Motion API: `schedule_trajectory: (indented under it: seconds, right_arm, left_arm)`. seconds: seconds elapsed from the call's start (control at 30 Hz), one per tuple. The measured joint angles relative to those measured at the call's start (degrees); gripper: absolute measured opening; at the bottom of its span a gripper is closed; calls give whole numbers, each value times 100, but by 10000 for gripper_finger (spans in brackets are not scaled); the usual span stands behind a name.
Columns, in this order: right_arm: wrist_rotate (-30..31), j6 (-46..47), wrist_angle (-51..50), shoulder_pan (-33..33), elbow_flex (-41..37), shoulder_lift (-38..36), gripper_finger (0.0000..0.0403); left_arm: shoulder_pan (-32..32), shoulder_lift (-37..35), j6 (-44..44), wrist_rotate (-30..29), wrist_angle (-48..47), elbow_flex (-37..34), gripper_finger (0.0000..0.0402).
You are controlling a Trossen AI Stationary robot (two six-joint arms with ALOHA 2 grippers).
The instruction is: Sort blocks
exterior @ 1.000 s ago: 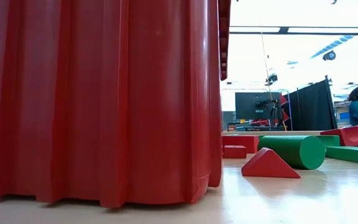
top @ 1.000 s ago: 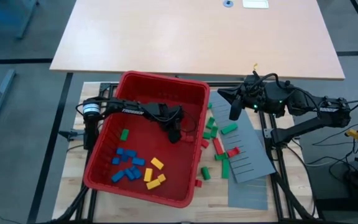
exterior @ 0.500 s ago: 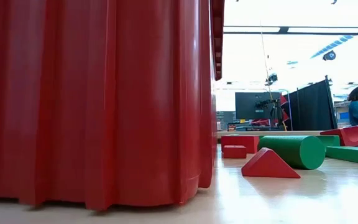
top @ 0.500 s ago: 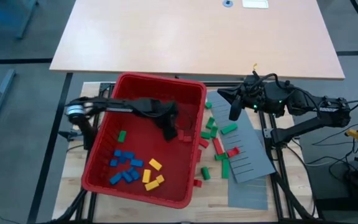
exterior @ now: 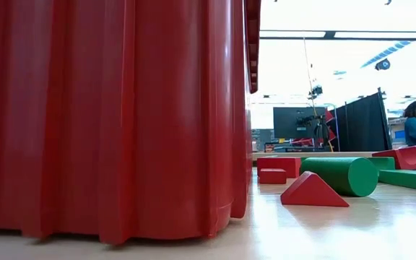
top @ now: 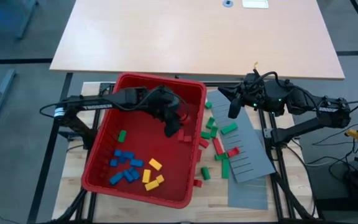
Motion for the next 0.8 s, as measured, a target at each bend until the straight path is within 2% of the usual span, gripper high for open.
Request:
schedule_trajectory:
  seconds: [0.13, 0.27, 0.4, 0.6, 0.67, 0.8]
  right_arm:
    - [2, -24, 10, -81, 0, 0, 0]
    - [0, -26, 25, -91, 0, 0, 0]
    - [-3, -26, 42, -91, 0, 0, 0]
    - [-20, -26, 41, -88, 0, 0, 0]
    - [-22, -26, 39, -88, 0, 0, 0]
    - [-22, -26, 32, -88, 0, 0, 0]
  left_arm:
    - [-209, 426, 96, 55, 74, 781, 105]
    - [-415, 1178, 375, 59, 42, 1665, 105]
    - [-536, 1937, 480, 413, 14, 2600, 105]
    - [-589, 2943, 328, 480, -561, 3752, 110]
    - [-587, 3093, 441, 469, -835, 3993, 163]
    - [-571, 3172, 691, 446, -1273, 4100, 317]
